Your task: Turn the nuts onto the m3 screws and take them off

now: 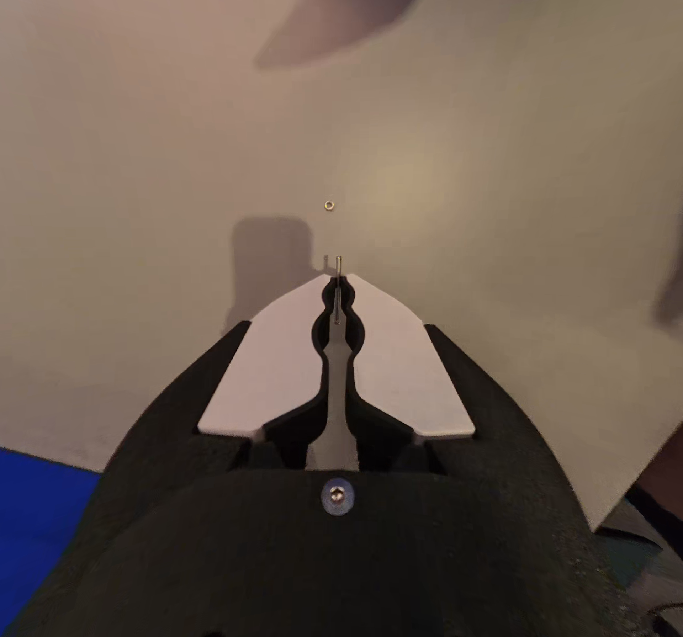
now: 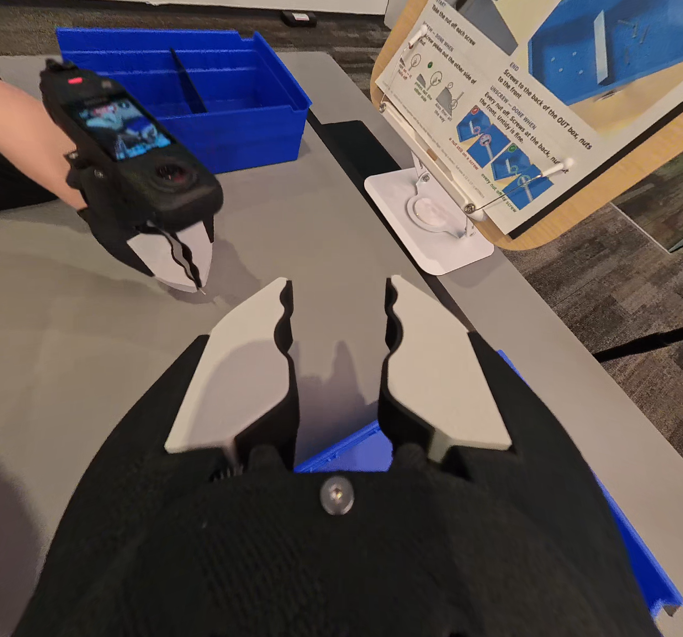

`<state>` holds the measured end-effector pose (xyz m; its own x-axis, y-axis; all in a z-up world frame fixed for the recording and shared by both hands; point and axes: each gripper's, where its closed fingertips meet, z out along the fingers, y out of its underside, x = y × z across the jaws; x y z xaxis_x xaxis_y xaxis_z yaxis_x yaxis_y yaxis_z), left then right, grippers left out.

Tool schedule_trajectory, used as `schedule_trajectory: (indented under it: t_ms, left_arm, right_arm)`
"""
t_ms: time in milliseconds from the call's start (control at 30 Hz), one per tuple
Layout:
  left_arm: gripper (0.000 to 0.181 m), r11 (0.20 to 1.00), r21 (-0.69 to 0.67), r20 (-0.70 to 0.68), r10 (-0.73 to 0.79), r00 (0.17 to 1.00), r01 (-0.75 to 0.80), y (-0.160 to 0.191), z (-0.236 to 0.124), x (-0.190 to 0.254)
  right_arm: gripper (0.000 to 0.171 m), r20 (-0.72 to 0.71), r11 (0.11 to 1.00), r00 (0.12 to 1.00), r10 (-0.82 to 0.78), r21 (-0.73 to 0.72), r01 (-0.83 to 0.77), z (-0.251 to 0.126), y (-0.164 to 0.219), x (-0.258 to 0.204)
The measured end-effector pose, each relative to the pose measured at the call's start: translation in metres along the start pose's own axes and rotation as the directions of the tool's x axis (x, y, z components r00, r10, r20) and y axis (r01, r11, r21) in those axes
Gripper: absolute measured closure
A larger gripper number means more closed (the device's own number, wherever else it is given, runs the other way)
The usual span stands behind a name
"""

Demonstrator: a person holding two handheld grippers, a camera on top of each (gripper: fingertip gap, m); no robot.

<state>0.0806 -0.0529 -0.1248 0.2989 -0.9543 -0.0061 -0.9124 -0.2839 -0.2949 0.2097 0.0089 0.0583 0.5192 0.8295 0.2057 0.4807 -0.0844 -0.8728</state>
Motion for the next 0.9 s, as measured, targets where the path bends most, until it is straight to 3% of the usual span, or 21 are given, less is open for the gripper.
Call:
schedule_trajectory:
  t_ms: [167, 333, 433, 500, 600, 733, 900]
  left_arm:
    - [0.179, 1.0, 0.0, -0.006, 0.002, 1.0, -0.002, -0.002, 0.014, 0.006]
    - [0.179, 0.988, 0.142, 0.003, -0.062, 0.998, 0.06, -0.018, -0.003, 0.002]
    - [0.179, 0.951, 0.297, 0.037, -0.1, 0.994, 0.085, -0.035, -0.029, -0.007]
    - [0.179, 0.864, 0.487, 0.009, -0.15, 0.989, 0.127, -0.057, -0.059, -0.011]
    - [0.179, 0.631, 0.742, -0.141, -0.186, 0.972, 0.228, -0.086, -0.113, -0.013]
    - [0.179, 0.458, 0.845, -0.237, -0.141, 0.961, 0.276, -0.093, -0.152, -0.017]
    - [0.179, 0.322, 0.886, -0.334, -0.055, 0.941, 0.333, -0.089, -0.182, -0.016]
  right_arm:
    - [0.123, 0.019, 1.0, 1.0, 0.016, -0.008, -0.016, 0.002, 0.005, 0.0]
    - [0.123, 0.055, 0.999, 0.998, 0.031, -0.035, -0.029, 0.011, 0.013, -0.002]
    - [0.123, 0.1, 0.999, 0.994, 0.036, -0.01, -0.035, 0.018, 0.01, -0.009]
    - [0.123, 0.134, 0.998, 0.99, 0.044, 0.044, -0.05, 0.022, 0.001, -0.014]
    - [0.125, 0.196, 0.975, 0.979, 0.062, 0.198, -0.101, 0.025, -0.025, -0.022]
    - [0.127, 0.286, 0.935, 0.957, 0.049, 0.325, -0.145, 0.023, -0.048, -0.038]
    - [0.129, 0.409, 0.944, 0.912, 0.034, 0.285, -0.163, 0.035, -0.048, -0.065]
